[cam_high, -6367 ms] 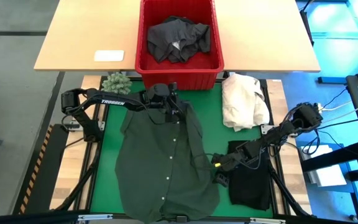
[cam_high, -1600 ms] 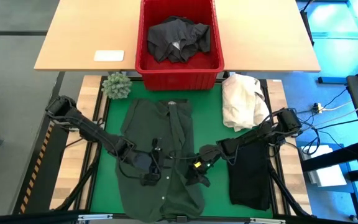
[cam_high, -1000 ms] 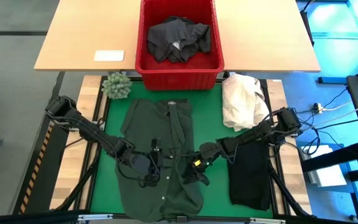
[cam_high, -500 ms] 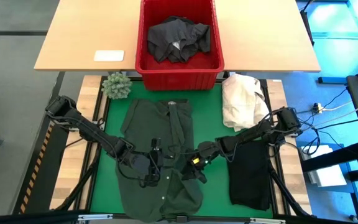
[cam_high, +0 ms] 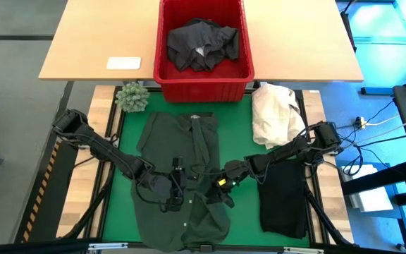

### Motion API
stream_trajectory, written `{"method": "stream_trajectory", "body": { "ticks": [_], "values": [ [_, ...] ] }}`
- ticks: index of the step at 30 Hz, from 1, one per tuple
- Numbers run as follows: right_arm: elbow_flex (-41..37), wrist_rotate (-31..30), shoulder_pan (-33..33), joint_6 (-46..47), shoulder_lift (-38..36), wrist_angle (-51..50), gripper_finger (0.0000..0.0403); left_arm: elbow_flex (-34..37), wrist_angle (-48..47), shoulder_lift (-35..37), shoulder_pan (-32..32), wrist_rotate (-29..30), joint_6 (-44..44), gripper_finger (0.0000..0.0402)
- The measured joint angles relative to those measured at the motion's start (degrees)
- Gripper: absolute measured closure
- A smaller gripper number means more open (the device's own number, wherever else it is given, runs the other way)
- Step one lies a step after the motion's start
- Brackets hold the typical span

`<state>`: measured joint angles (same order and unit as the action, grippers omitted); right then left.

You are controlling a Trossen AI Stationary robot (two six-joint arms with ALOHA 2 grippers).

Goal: Fold laundry
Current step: Fold the green polo shirt

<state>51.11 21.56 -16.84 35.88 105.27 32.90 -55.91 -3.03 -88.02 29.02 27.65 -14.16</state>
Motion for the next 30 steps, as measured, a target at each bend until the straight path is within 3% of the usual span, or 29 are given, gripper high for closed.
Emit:
{"method": "stream_trajectory", "body": {
  "ticks": [13, 30],
  "values": [
    [-0.02, -0.04, 0.00, -0.15, 0.00, -0.97, 0.0249, 0.01, 7.17, -7.19, -0.02, -4.65, 0.71, 0.0248],
    [-0.02, 0.04, 0.00, 0.26, 0.00, -1.40, 0.0249, 0.01, 7.54, -8.65, -1.31, -6.84, -0.71, 0.0248]
  ]
}}
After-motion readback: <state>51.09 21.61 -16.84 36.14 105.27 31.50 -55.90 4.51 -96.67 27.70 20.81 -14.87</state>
